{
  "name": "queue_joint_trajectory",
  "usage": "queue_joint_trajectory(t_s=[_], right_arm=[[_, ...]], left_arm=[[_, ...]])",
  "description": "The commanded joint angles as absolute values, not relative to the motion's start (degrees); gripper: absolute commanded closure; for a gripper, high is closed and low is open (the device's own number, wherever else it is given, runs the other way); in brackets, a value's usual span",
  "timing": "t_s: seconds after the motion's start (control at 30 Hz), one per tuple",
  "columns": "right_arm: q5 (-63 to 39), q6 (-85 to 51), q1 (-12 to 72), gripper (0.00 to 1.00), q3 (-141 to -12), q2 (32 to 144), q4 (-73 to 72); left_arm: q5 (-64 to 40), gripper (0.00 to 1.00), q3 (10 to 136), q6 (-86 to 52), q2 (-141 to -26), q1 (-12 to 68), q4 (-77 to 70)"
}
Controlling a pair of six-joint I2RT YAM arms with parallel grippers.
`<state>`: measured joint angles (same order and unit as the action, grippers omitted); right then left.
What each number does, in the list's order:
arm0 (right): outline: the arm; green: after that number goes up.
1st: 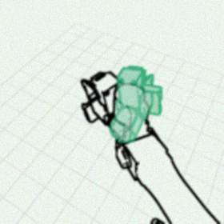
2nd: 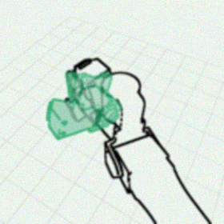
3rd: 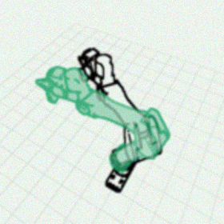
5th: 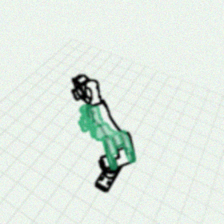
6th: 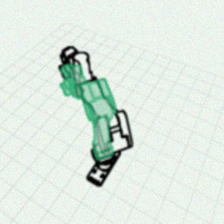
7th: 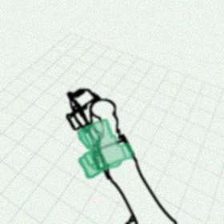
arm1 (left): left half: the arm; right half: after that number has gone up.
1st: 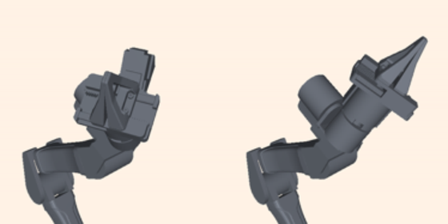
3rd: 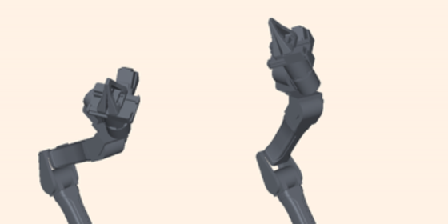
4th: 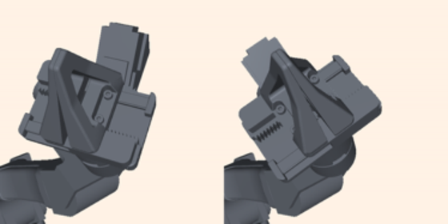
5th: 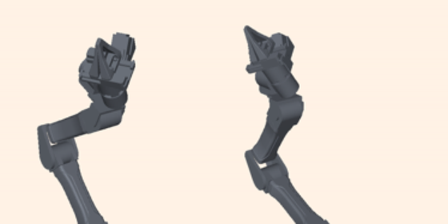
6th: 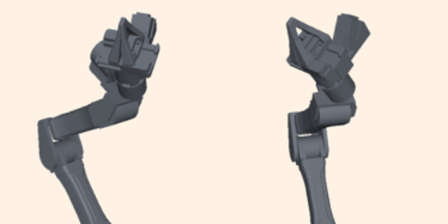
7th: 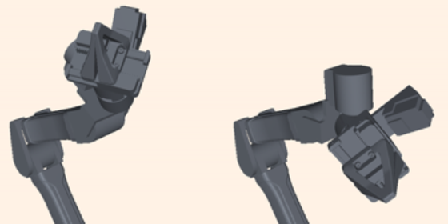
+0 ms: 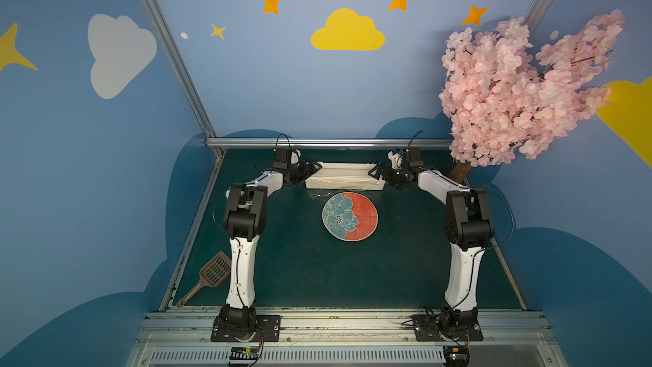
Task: Wrap the plate with plastic wrap
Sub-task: Adjust the plastic wrap cutting box at the center of the board, then pull the plastic wrap from the plastic wrap cutting box.
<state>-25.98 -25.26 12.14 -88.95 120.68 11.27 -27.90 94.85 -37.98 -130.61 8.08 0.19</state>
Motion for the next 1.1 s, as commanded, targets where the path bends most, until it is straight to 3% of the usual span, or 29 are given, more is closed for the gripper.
queue_joint_trajectory(t_s=[0.0,0.2,0.3,0.4,0.53,0.73,1.07], right_arm=[[-25.9,-25.6,11.9,0.02,-85.2,113.7,11.4],[-24.9,-25.5,11.8,0.03,-75.4,105.2,8.5],[-25.1,-25.5,12.4,0.06,-70.4,102.1,4.5],[-28.0,-27.4,12.5,0.21,-67.0,102.0,0.7],[-30.8,-30.1,13.2,0.52,-62.0,102.2,-6.9],[-31.9,-29.1,14.7,0.48,-62.0,104.6,-7.7],[-33.3,-28.0,14.8,0.47,-63.5,108.3,-8.2]], left_arm=[[-24.8,0.04,90.4,-33.9,-121.1,7.2,2.9],[-20.5,0.05,80.2,-28.6,-108.1,6.4,6.4],[-21.4,0.11,70.4,-29.7,-101.7,6.8,1.0],[-25.2,0.22,59.0,-33.6,-98.3,7.4,-10.7],[-30.1,0.42,52.2,-39.5,-101.3,8.0,-21.7],[-32.7,0.44,52.2,-44.8,-109.6,8.5,-29.3],[-27.8,0.45,56.0,-45.2,-117.3,9.9,-30.6]])
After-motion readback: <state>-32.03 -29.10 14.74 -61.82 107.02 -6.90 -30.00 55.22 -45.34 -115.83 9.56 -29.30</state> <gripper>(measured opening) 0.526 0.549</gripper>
